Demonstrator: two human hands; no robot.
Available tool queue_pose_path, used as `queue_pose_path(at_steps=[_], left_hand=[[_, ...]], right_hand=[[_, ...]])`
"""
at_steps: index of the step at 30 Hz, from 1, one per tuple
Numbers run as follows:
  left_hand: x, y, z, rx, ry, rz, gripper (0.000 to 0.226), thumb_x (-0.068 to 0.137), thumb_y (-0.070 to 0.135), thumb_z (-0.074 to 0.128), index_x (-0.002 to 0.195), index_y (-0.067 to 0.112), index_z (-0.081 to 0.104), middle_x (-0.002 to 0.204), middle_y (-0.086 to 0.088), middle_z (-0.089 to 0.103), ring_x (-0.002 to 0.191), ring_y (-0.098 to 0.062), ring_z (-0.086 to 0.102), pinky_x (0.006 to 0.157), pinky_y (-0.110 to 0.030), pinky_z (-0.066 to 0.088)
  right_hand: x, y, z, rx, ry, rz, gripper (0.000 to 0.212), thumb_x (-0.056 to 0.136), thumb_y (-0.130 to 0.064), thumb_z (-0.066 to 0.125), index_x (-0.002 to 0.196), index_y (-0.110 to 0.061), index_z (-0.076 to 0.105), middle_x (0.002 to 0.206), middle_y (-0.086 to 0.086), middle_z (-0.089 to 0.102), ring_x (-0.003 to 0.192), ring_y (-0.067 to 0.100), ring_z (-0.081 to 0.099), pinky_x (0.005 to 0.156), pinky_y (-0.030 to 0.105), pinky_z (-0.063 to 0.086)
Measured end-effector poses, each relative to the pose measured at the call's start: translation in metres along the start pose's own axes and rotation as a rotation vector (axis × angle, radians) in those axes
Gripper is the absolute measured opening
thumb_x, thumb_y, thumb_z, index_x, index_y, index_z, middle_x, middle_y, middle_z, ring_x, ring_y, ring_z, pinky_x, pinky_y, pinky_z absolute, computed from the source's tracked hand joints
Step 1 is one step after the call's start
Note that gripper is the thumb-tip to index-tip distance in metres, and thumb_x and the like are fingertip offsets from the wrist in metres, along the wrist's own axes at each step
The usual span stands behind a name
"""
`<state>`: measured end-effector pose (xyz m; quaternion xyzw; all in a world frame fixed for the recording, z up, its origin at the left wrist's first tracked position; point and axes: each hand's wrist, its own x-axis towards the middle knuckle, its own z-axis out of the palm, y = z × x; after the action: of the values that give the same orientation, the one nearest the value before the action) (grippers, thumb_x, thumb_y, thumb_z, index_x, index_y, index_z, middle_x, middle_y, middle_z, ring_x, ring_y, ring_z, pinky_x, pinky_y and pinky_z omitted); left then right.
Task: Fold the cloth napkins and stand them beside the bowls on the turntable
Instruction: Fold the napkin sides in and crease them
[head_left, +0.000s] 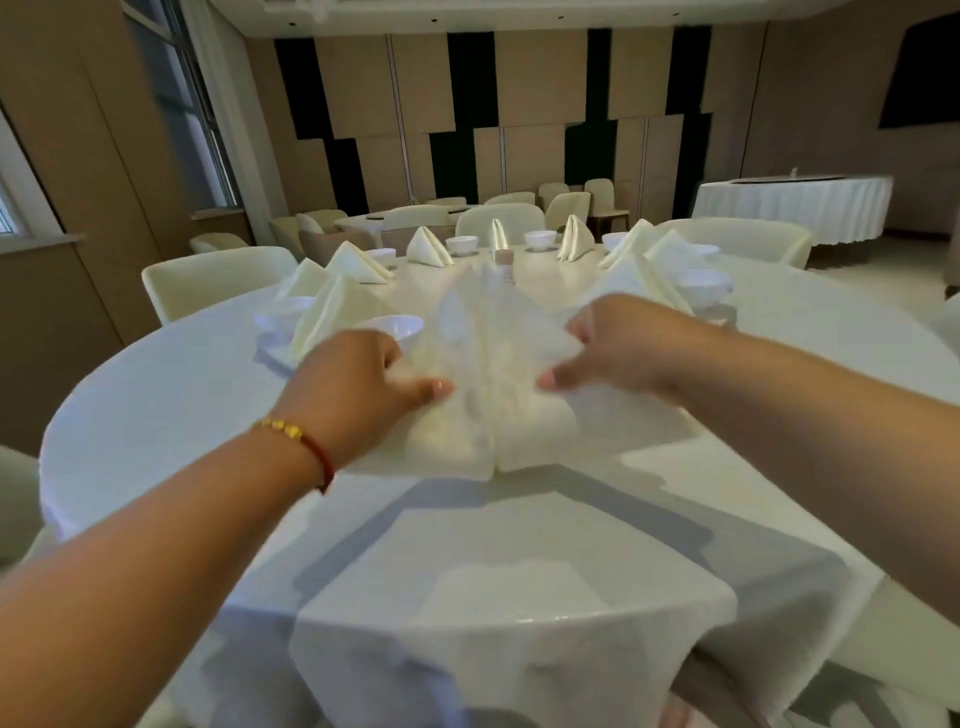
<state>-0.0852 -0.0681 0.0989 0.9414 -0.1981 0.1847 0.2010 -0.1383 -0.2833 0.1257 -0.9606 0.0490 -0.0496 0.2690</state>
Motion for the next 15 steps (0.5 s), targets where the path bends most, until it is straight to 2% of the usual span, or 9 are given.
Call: queue_pose_path(at_steps=[2, 4, 7, 10, 15], left_hand=[[-0.020, -0.004, 0.012, -0.022, -0.125, -0.037, 0.047, 0.077, 0.052, 0.069, 0.060, 0.012, 0.051, 0.057, 0.000, 0.049, 0.053, -0.013, 0.044, 0.050, -0.028, 0.030], [-0.039, -0.005, 0.026, -0.019, -0.223, -0.056, 0.051, 0.073, 0.056, 0.070, 0.055, 0.016, 0.045, 0.054, 0.003, 0.044, 0.051, -0.012, 0.040, 0.050, -0.027, 0.028], [-0.065, -0.006, 0.046, 0.036, -0.327, -0.032, 0.055, 0.071, 0.061, 0.069, 0.056, 0.017, 0.038, 0.058, 0.003, 0.040, 0.055, -0.010, 0.037, 0.050, -0.024, 0.024], [-0.082, -0.004, 0.058, 0.158, -0.375, 0.031, 0.046, 0.076, 0.066, 0.060, 0.067, 0.026, 0.039, 0.075, 0.009, 0.042, 0.071, -0.009, 0.039, 0.058, -0.022, 0.026], [-0.071, -0.004, 0.056, 0.184, -0.392, -0.014, 0.046, 0.078, 0.066, 0.058, 0.069, 0.022, 0.046, 0.069, 0.005, 0.044, 0.062, -0.007, 0.041, 0.052, -0.021, 0.027]], right_hand=[[-0.013, 0.013, 0.017, -0.007, -0.088, 0.021, 0.028, 0.077, -0.039, 0.077, 0.080, -0.013, 0.069, 0.077, 0.003, 0.068, 0.071, 0.017, 0.062, 0.062, 0.026, 0.044], [-0.026, 0.026, 0.034, -0.041, -0.150, 0.032, 0.032, 0.077, -0.041, 0.076, 0.067, -0.013, 0.063, 0.065, -0.001, 0.062, 0.063, 0.014, 0.058, 0.057, 0.025, 0.039], [-0.040, 0.043, 0.058, -0.172, -0.186, 0.032, 0.035, 0.076, -0.046, 0.073, 0.068, -0.016, 0.059, 0.065, -0.003, 0.055, 0.062, 0.013, 0.052, 0.055, 0.027, 0.034], [-0.048, 0.055, 0.073, -0.289, -0.178, 0.011, 0.035, 0.081, -0.046, 0.068, 0.067, -0.021, 0.048, 0.065, -0.007, 0.049, 0.059, 0.009, 0.044, 0.053, 0.023, 0.029], [-0.045, 0.060, 0.077, -0.349, -0.134, -0.046, 0.037, 0.087, -0.045, 0.061, 0.067, -0.021, 0.040, 0.068, -0.002, 0.045, 0.060, 0.012, 0.040, 0.053, 0.026, 0.025]])
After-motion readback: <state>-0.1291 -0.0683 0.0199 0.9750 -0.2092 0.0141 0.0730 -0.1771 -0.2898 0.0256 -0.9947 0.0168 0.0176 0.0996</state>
